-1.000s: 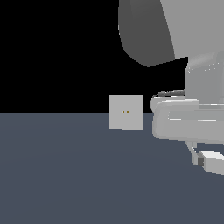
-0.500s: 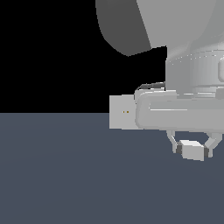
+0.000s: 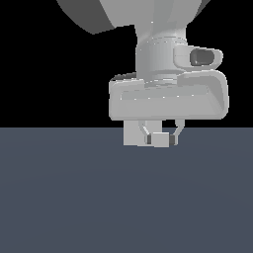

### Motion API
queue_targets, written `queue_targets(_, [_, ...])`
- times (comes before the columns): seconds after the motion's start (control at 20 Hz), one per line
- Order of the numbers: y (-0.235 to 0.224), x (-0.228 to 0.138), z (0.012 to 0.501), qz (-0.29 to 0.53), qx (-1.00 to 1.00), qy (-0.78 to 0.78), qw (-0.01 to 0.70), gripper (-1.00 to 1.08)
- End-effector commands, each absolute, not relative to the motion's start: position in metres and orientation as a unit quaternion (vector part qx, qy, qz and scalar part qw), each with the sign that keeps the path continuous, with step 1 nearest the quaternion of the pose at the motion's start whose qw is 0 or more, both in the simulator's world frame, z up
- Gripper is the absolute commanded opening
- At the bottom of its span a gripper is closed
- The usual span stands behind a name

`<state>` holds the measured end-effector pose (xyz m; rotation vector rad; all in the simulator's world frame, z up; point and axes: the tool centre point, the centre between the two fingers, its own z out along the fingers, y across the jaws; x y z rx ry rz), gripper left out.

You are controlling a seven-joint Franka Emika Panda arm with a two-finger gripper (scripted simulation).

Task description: Plug the charger into the wall socket.

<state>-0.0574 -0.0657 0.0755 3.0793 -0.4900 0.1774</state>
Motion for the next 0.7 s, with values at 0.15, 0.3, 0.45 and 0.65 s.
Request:
queue_targets(0.15, [-0.032, -0.046, 0.094, 0.057, 0.989, -0.138, 0.009, -1.0])
queue_targets(0.3, [-0.023, -0.043, 0.099, 0.057, 0.989, -0.133, 0.008, -1.0])
queue_targets(0.45, [-0.021, -0.043, 0.1, 0.057, 0.99, -0.132, 0.008, -1.0])
queue_targets(0.65, [-0.021, -0.043, 0.1, 0.057, 0.99, -0.132, 0.008, -1.0])
